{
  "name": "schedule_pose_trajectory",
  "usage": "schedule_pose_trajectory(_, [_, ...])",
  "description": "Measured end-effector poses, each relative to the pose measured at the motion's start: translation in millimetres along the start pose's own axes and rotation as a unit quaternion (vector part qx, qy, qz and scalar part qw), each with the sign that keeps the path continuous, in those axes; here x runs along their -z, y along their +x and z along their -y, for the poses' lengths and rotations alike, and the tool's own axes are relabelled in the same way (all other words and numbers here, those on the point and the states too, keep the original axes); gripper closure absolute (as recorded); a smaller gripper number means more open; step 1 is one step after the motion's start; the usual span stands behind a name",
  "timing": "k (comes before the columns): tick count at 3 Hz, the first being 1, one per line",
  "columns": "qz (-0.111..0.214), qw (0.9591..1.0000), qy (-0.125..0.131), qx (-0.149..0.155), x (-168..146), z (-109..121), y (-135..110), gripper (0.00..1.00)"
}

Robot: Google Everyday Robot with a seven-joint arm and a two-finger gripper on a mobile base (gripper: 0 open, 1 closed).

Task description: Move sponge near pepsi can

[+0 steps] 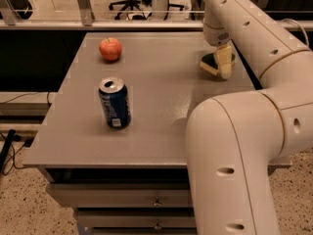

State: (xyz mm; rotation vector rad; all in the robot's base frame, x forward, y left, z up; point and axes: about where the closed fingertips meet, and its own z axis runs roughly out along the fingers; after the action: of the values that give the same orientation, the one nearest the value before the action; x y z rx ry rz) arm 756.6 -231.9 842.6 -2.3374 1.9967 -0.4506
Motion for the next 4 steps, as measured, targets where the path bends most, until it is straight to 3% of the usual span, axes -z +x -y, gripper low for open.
schedule_pose_trajectory(1, [-0.014, 0.9993, -0.025, 0.026, -11, -11, -3, 0.26])
schedule_pose_trajectory(2, [-0.015, 0.9991, -0.028, 0.028, -9, -12, -3, 0.48])
schedule_pose_trajectory(3, [-0.015, 0.9991, -0.028, 0.029, 0, -10, -1, 0.8])
schedule_pose_trajectory(4, [-0.003, 0.9991, -0.035, 0.024, 2, -18, -2, 1.0])
